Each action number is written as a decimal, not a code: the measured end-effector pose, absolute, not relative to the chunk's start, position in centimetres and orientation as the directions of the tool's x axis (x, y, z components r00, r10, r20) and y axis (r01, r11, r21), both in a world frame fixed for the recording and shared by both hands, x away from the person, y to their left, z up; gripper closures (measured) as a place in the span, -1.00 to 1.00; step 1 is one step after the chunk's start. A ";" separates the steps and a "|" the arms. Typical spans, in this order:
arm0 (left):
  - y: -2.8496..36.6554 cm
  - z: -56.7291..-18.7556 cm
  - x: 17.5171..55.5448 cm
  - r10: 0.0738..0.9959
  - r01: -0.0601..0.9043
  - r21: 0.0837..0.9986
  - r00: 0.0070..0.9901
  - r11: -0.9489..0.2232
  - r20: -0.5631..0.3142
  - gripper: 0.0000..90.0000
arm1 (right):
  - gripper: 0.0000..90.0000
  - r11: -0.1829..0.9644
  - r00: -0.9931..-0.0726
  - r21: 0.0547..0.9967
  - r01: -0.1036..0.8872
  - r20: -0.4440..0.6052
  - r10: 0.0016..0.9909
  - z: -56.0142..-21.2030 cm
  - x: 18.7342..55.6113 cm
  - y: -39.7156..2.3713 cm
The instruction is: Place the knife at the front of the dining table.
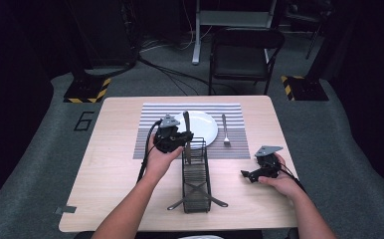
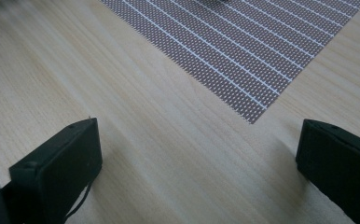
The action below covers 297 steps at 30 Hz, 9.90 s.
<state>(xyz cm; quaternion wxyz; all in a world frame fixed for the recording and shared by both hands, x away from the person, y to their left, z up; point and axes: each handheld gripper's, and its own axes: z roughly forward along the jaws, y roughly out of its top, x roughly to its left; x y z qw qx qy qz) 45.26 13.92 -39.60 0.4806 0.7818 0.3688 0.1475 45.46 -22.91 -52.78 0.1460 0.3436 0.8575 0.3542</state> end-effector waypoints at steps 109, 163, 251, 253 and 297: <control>23.0 -38.0 49.4 0.891 0.400 0.907 0.448 -0.130 -0.070 0.84 | -1.00 0.513 -0.721 0.708 0.486 -0.007 0.692 -52.8 45.5 -22.9; 22.7 -46.0 54.1 0.947 0.502 0.861 0.307 -0.077 -0.095 0.84 | -1.00 0.513 -0.721 0.708 0.486 -0.006 0.693 -52.8 45.5 -22.9; 23.8 -50.9 59.2 0.973 0.664 0.731 0.020 0.158 -0.228 0.32 | -1.00 0.504 -0.716 0.710 0.492 0.000 0.698 -52.8 45.4 -22.8; 23.8 -50.5 59.0 0.971 0.659 0.735 0.025 0.162 -0.236 0.29 | -1.00 0.504 -0.716 0.710 0.492 0.000 0.698 -52.8 45.4 -22.8; 26.3 -40.8 47.7 0.932 0.511 0.859 0.321 -0.022 -0.167 0.09 | -1.00 0.504 -0.716 0.710 0.491 -0.001 0.698 -52.8 45.4 -22.8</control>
